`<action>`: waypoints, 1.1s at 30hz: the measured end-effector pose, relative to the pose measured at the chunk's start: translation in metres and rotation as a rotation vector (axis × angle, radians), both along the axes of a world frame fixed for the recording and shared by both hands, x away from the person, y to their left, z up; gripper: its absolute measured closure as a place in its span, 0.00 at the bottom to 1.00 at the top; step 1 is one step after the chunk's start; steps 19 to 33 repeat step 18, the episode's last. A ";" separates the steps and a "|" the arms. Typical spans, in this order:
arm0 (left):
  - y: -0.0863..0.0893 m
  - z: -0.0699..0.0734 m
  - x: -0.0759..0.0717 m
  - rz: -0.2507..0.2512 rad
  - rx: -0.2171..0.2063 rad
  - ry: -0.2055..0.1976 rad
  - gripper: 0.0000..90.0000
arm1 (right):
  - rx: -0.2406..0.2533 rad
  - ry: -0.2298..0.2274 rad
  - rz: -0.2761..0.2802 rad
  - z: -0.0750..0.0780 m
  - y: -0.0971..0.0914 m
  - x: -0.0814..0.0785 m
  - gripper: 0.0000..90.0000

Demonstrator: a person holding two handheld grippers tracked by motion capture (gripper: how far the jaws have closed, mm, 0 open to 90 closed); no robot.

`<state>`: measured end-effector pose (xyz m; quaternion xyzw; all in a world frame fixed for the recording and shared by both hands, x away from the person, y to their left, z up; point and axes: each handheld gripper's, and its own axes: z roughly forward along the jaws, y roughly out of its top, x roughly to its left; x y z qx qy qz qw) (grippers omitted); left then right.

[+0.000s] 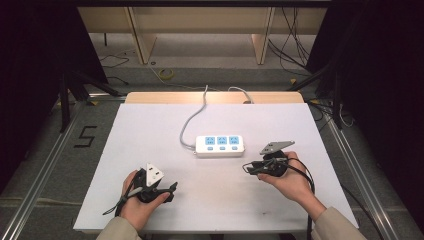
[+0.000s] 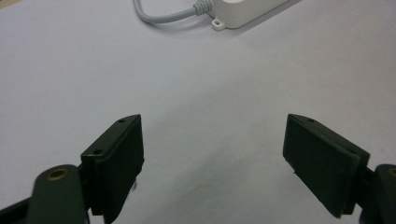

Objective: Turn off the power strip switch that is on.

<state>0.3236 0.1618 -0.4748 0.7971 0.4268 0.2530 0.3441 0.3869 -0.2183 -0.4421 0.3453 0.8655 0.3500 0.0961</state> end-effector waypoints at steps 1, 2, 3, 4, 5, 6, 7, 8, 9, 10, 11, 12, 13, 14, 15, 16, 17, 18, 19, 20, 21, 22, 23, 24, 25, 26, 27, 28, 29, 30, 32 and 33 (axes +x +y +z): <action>0.000 0.000 0.000 0.000 0.000 0.000 0.23 | 0.001 0.000 0.001 -0.001 -0.001 -0.002 0.74; 0.000 0.000 0.000 0.000 0.000 0.000 0.23 | 0.003 -0.003 0.002 -0.002 -0.002 -0.004 0.74; 0.000 0.000 0.000 0.000 0.000 0.000 0.23 | 0.004 -0.005 0.003 -0.003 -0.003 -0.005 0.73; 0.000 0.000 0.000 0.000 0.000 0.000 0.23 | 0.006 -0.004 0.003 -0.004 -0.004 -0.007 0.73; 0.000 0.000 0.000 0.000 0.000 0.000 0.23 | 0.009 -0.004 -0.001 -0.005 -0.005 -0.008 0.73; 0.000 0.000 0.000 0.000 0.000 0.001 0.23 | 0.010 -0.005 -0.003 -0.006 -0.006 -0.009 0.72; 0.000 0.000 0.000 0.000 0.000 0.000 0.23 | 0.012 -0.006 -0.004 -0.007 -0.008 -0.010 0.72; 0.000 0.000 0.000 0.000 0.000 0.001 0.23 | 0.014 -0.008 -0.007 -0.008 -0.009 -0.011 0.71; 0.000 0.000 0.000 0.000 0.000 0.001 0.23 | 0.018 -0.009 -0.010 -0.009 -0.010 -0.013 0.71; 0.000 0.000 0.000 -0.002 0.002 0.001 0.23 | 0.022 -0.013 -0.009 -0.011 -0.011 -0.013 0.70; 0.000 0.000 0.000 -0.002 0.004 0.000 0.23 | 0.026 -0.013 -0.014 -0.012 -0.012 -0.014 0.69; -0.001 -0.001 0.000 -0.002 0.002 0.002 0.23 | 0.031 -0.016 -0.016 -0.013 -0.013 -0.015 0.69; -0.001 -0.001 0.000 -0.002 0.003 0.004 0.22 | 0.035 -0.018 -0.018 -0.014 -0.014 -0.015 0.68; -0.001 -0.001 0.000 -0.002 0.004 0.004 0.22 | 0.038 -0.020 -0.020 -0.015 -0.015 -0.016 0.67; -0.001 -0.001 0.000 -0.001 0.004 0.006 0.22 | 0.040 -0.020 -0.024 -0.016 -0.015 -0.016 0.66; -0.001 -0.001 0.001 0.000 0.002 0.007 0.22 | 0.037 -0.021 -0.025 -0.017 -0.016 -0.016 0.65; -0.001 -0.002 0.001 0.000 0.000 0.006 0.22 | 0.035 -0.024 -0.026 -0.017 -0.017 -0.017 0.64; 0.000 -0.003 0.002 0.002 -0.002 0.010 0.22 | 0.038 -0.022 -0.028 -0.018 -0.017 -0.017 0.63; 0.000 -0.003 0.002 0.002 -0.002 0.010 0.22 | 0.038 -0.022 -0.028 -0.018 -0.017 -0.017 0.63; 0.000 -0.003 0.002 0.002 -0.002 0.010 0.22 | 0.038 -0.022 -0.028 -0.018 -0.017 -0.017 0.63; 0.000 -0.003 0.002 0.002 -0.002 0.010 0.22 | 0.038 -0.022 -0.028 -0.018 -0.017 -0.017 0.63; 0.000 -0.003 0.002 0.002 -0.002 0.010 0.22 | 0.038 -0.022 -0.028 -0.018 -0.017 -0.017 0.63; 0.000 -0.003 0.002 0.002 -0.002 0.010 0.22 | 0.038 -0.022 -0.028 -0.018 -0.017 -0.017 0.63; 0.000 -0.003 0.002 0.002 -0.002 0.010 0.22 | 0.038 -0.022 -0.028 -0.018 -0.017 -0.017 0.63; 0.000 -0.003 0.002 0.002 -0.002 0.010 0.22 | 0.038 -0.022 -0.028 -0.018 -0.017 -0.017 0.63; 0.000 -0.003 0.002 0.002 -0.002 0.010 0.22 | 0.038 -0.022 -0.028 -0.018 -0.017 -0.017 0.63; 0.000 -0.003 0.002 0.002 -0.002 0.010 0.22 | 0.038 -0.022 -0.028 -0.018 -0.017 -0.017 0.63; 0.000 -0.003 0.002 0.002 -0.002 0.010 0.22 | 0.038 -0.022 -0.028 -0.018 -0.017 -0.017 0.63; 0.000 -0.003 0.002 0.002 -0.002 0.010 0.22 | 0.038 -0.022 -0.028 -0.018 -0.017 -0.017 0.63; 0.000 -0.003 0.002 0.002 -0.002 0.010 0.22 | 0.038 -0.022 -0.028 -0.018 -0.017 -0.017 0.63; 0.000 -0.003 0.002 0.002 -0.002 0.010 0.22 | 0.038 -0.022 -0.028 -0.018 -0.017 -0.017 0.63; 0.000 -0.003 0.002 0.002 -0.002 0.010 0.22 | 0.038 -0.022 -0.028 -0.018 -0.017 -0.017 0.63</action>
